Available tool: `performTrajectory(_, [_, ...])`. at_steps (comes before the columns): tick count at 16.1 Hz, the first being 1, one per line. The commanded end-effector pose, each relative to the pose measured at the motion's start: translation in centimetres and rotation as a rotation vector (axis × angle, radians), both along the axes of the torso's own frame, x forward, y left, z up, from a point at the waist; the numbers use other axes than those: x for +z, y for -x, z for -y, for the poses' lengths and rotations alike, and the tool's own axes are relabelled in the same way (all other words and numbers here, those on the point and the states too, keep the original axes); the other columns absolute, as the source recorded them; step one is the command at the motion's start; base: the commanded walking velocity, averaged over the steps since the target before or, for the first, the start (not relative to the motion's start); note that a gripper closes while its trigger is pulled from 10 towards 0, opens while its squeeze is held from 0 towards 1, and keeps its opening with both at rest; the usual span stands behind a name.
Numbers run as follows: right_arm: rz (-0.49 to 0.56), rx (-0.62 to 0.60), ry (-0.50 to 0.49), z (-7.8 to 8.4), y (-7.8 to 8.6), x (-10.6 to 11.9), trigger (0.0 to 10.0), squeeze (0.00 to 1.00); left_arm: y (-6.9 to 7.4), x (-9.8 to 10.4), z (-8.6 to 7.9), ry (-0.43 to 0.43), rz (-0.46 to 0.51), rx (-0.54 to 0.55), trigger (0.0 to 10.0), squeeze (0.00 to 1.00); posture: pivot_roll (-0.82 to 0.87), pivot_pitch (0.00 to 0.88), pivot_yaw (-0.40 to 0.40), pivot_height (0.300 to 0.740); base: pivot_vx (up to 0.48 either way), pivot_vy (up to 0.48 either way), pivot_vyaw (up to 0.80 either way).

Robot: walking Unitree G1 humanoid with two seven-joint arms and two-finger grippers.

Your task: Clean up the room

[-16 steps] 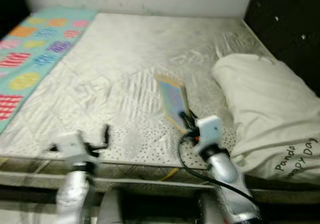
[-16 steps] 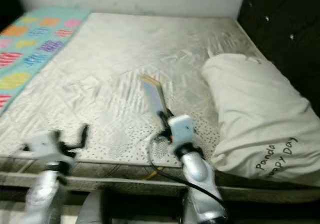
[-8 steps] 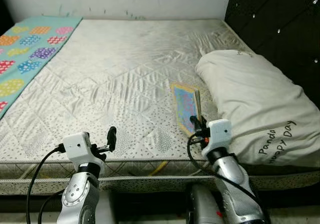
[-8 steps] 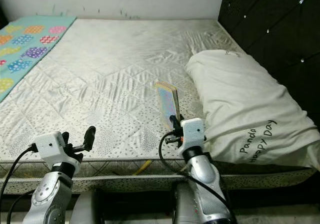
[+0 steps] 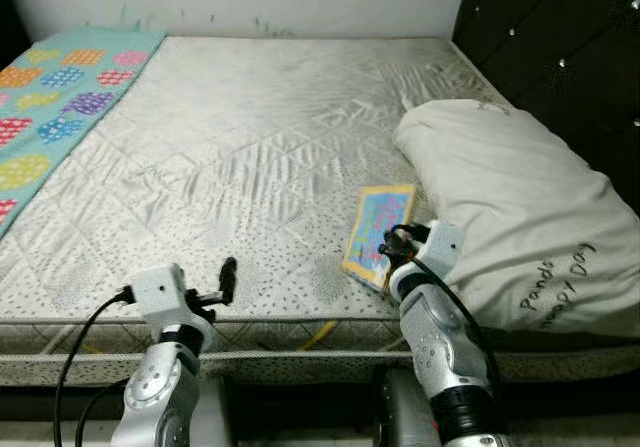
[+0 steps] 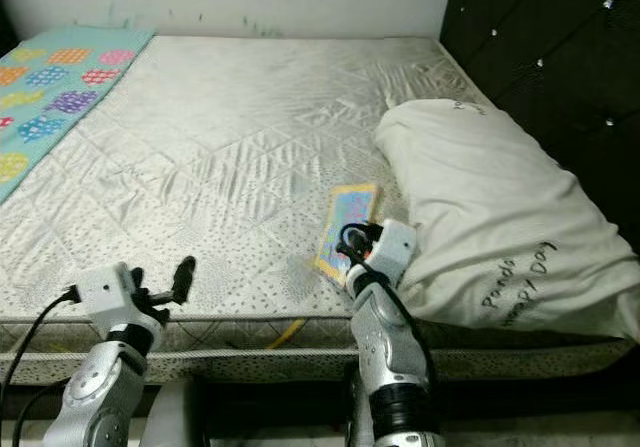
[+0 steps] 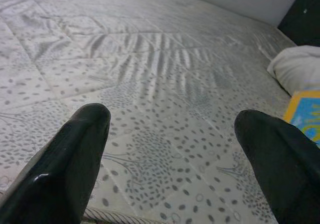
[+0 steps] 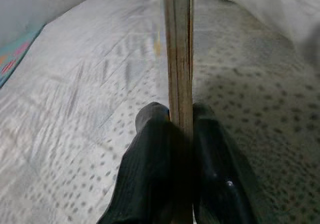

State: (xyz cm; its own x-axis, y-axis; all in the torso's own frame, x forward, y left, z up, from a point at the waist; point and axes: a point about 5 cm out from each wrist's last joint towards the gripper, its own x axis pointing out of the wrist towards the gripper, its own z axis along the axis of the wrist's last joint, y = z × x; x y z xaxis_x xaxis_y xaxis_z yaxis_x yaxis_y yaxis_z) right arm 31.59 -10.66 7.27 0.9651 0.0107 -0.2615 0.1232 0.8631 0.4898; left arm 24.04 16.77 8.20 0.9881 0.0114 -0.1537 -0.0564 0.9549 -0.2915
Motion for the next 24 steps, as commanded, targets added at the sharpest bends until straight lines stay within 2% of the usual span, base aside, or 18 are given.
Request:
performTrajectory(1, [-0.090,0.014,-0.145,-3.4,0.3,-0.8,10.0,0.00,0.0,0.4,-0.1,0.000,0.003,-0.003,10.0,0.00,0.04,0.000,0.000,0.558,0.000,0.000,0.00])
performTrajectory(3, [-0.132,-0.107,-0.274,-3.3,-0.6,-0.5,10.0,0.00,0.3,0.6,-0.4,0.009,0.002,-0.004,10.0,0.00,0.05,0.000,0.005,0.558,0.000,0.000,0.00])
performTrajectory(6, [-0.177,-0.258,-0.401,-2.3,-0.6,-1.5,10.0,0.00,0.4,0.8,-0.3,0.019,0.010,-0.003,10.0,0.00,0.05,0.000,0.006,0.558,0.000,0.000,0.00])
performTrajectory(7, [-0.186,-0.307,-0.466,-2.0,-0.4,-2.3,10.0,0.00,0.4,0.8,0.2,0.025,0.006,-0.013,10.0,0.00,0.06,0.000,0.009,0.558,0.000,0.000,0.00])
performTrajectory(9, [-0.175,-0.302,-0.511,-2.2,-0.5,-2.7,10.0,0.00,0.5,1.0,0.6,0.031,0.003,-0.030,10.0,0.00,0.06,0.000,0.018,0.558,0.000,0.000,0.00])
performTrajectory(10, [-0.221,-0.170,-0.422,-3.7,0.3,-3.8,10.0,0.00,0.6,0.8,0.6,0.028,-0.011,-0.036,10.0,0.00,0.05,0.000,0.018,0.558,0.000,0.000,0.00])
performTrajectory(11, [-0.229,-0.136,-0.391,-4.1,0.7,-4.0,10.0,0.52,0.5,0.7,0.5,0.026,-0.014,-0.036,10.0,0.00,0.05,0.000,0.018,0.558,0.000,0.000,0.00])
performTrajectory(12, [-0.202,-0.049,-0.304,-4.8,1.1,-4.1,10.0,1.00,0.5,0.7,0.4,0.022,-0.020,-0.036,10.0,0.00,0.05,0.000,0.015,0.558,0.000,0.000,0.00])
performTrajectory(13, [-0.140,0.003,-0.232,-4.9,0.9,-3.4,10.0,1.00,0.4,0.6,0.4,0.018,-0.027,-0.033,10.0,0.00,0.05,0.000,0.014,0.558,0.000,0.000,0.00])
performTrajectory(14, [-0.128,0.006,-0.233,-4.9,0.8,-3.2,10.0,1.00,0.4,0.6,0.4,0.018,-0.029,-0.032,10.0,0.00,0.05,0.000,0.014,0.558,0.000,0.000,0.00])
performTrajectory(16, [-0.048,0.159,0.020,-5.1,1.0,-2.7,10.0,1.00,0.5,0.3,0.5,0.009,-0.052,-0.034,10.0,0.00,0.05,0.000,0.014,0.558,0.000,0.000,0.00])
performTrajectory(18, [-0.003,0.225,0.132,-4.9,1.3,-2.6,10.0,1.00,0.6,-0.1,0.5,-0.001,-0.073,-0.034,10.0,0.00,0.04,0.000,0.006,0.558,0.000,0.000,0.00])
performTrajectory(19, [0.045,0.264,0.230,-4.5,1.2,-2.0,10.0,1.00,0.5,-0.2,0.5,-0.013,-0.079,-0.036,10.0,0.00,0.03,0.000,0.003,0.558,0.000,0.000,0.00])
performTrajectory(20, [0.050,0.285,0.267,-4.4,1.1,-2.0,10.0,1.00,0.5,-0.3,0.4,-0.038,-0.086,-0.040,10.0,0.00,0.03,0.000,0.002,0.558,0.000,0.000,0.00])
performTrajectory(24, [0.008,0.354,0.366,-4.0,1.4,-2.5,10.0,1.00,0.6,-0.6,0.3,-0.045,-0.105,-0.036,10.0,0.00,0.03,0.000,-0.002,0.558,0.000,0.000,0.00])
